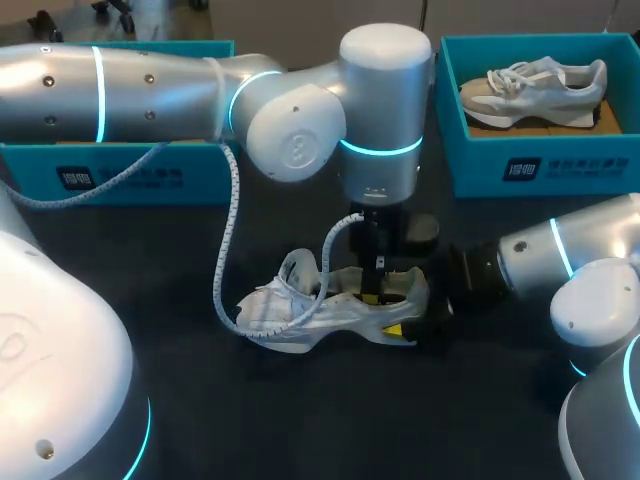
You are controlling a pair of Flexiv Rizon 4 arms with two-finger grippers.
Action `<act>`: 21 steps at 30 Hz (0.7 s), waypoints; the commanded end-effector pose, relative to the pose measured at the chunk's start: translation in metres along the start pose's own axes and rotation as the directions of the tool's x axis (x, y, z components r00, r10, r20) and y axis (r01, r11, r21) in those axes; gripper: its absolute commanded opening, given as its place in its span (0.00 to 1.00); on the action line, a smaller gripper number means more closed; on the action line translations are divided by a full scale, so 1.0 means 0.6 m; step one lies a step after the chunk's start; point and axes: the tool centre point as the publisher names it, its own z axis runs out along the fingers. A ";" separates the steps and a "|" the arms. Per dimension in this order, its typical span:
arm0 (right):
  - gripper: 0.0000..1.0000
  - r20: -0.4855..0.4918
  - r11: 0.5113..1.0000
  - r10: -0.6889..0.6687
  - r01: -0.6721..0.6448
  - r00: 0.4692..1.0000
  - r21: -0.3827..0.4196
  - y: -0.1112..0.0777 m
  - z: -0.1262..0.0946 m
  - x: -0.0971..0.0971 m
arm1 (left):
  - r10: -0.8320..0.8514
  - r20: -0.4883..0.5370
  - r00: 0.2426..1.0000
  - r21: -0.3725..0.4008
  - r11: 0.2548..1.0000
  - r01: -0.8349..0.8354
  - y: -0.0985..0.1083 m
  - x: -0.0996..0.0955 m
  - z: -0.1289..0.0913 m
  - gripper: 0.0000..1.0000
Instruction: Take the shoe out of the shoebox, open the shoe tongue, remove and reinsert the insole, then place the shoe into the shoebox
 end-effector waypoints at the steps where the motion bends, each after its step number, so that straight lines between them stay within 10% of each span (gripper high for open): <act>1: 0.00 0.001 1.000 0.000 0.000 1.000 0.006 0.000 0.004 0.002 | 0.010 -0.008 1.000 0.012 1.000 -0.010 0.011 0.002 0.007 0.00; 13: 0.00 0.001 1.000 0.000 0.000 1.000 0.006 0.000 0.004 0.002 | 0.075 -0.032 0.997 0.000 0.997 -0.075 0.027 0.013 0.034 0.00; 15: 0.00 0.001 1.000 0.000 0.000 1.000 0.006 0.000 0.004 0.002 | 0.078 -0.035 0.996 0.006 0.997 -0.078 0.028 0.015 0.036 0.18; 21: 0.00 0.001 1.000 0.000 0.000 1.000 0.006 0.000 0.004 0.002 | 0.088 -0.035 0.996 -0.002 0.996 -0.088 0.030 0.014 0.044 0.26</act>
